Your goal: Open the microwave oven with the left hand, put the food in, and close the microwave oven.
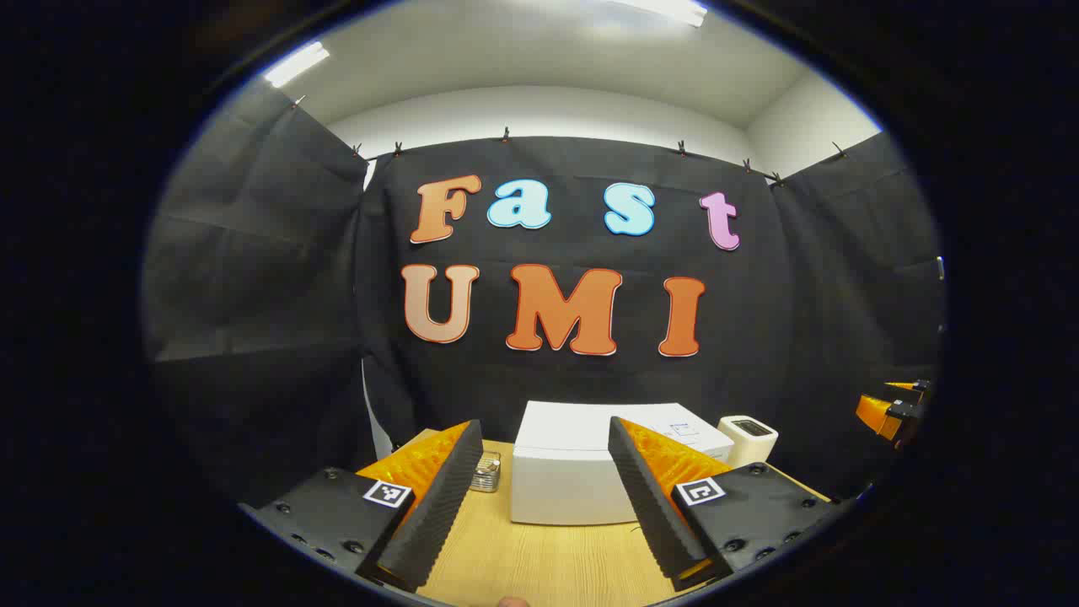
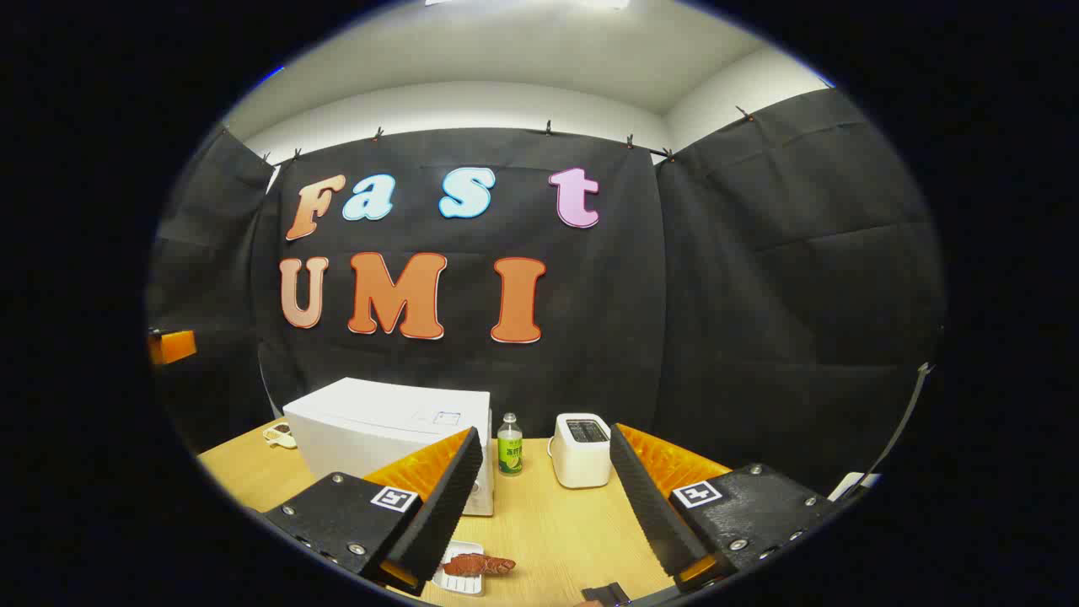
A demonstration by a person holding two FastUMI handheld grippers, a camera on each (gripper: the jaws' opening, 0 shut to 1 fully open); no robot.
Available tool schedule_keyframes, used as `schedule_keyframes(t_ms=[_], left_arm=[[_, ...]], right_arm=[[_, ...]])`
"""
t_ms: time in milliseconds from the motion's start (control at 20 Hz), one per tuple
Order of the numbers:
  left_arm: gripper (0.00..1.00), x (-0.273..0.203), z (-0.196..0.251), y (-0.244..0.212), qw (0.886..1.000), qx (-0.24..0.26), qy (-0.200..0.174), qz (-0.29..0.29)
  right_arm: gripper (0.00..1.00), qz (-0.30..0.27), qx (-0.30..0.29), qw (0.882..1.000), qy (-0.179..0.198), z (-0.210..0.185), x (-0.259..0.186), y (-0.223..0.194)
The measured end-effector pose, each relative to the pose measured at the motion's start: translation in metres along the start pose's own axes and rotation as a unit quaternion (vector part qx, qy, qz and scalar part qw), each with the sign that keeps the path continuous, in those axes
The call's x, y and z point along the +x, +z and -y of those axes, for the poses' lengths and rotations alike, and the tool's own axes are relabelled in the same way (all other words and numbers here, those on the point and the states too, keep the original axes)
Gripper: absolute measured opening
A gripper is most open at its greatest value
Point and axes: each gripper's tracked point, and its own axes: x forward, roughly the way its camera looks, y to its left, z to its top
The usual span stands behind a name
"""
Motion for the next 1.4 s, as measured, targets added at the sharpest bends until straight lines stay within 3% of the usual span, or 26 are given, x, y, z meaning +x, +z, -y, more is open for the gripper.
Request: schedule_keyframes(t_ms=[50, 100, 200, 250, 300, 600, 1000, 1250, 1400], left_arm=[[0.95, -0.001, -0.001, 0.002, 1.0, 0.002, -0.001, 0.0], [0.94, -0.001, -0.003, 0.004, 1.0, 0.005, 0.0, 0.003], [0.94, -0.002, -0.006, 0.008, 1.0, 0.009, 0.0, 0.007], [0.94, -0.003, -0.007, 0.009, 1.0, 0.009, -0.001, 0.007], [0.94, -0.002, -0.007, 0.01, 1.0, 0.009, -0.001, 0.008], [0.98, -0.006, -0.01, 0.012, 1.0, 0.006, 0.0, 0.017], [0.94, -0.012, -0.005, 0.01, 1.0, 0.01, 0.013, 0.026], [0.94, -0.008, 0.021, 0.001, 0.999, 0.008, 0.005, 0.037], [0.98, 0.008, 0.068, -0.028, 0.999, 0.0, -0.031, 0.03]], right_arm=[[0.99, 0.0, 0.002, 1.0, 0.002, -0.002, -0.001, 0.001], [0.94, 0.0, 0.004, 1.0, 0.004, -0.003, -0.001, 0.002], [0.94, 0.0, 0.002, 1.0, 0.002, -0.002, -0.001, 0.002], [0.99, -0.001, 0.001, 1.0, 0.001, -0.002, -0.001, 0.001], [0.94, -0.002, 0.001, 1.0, 0.002, -0.004, -0.001, 0.0], [0.94, 0.006, 0.0, 1.0, 0.002, 0.001, -0.002, 0.0], [0.94, -0.003, 0.021, 1.0, 0.023, -0.002, 0.013, -0.012], [0.94, -0.003, 0.029, 0.999, 0.031, -0.009, 0.013, -0.014], [0.99, -0.009, 0.023, 0.999, 0.028, -0.006, 0.009, -0.015]])
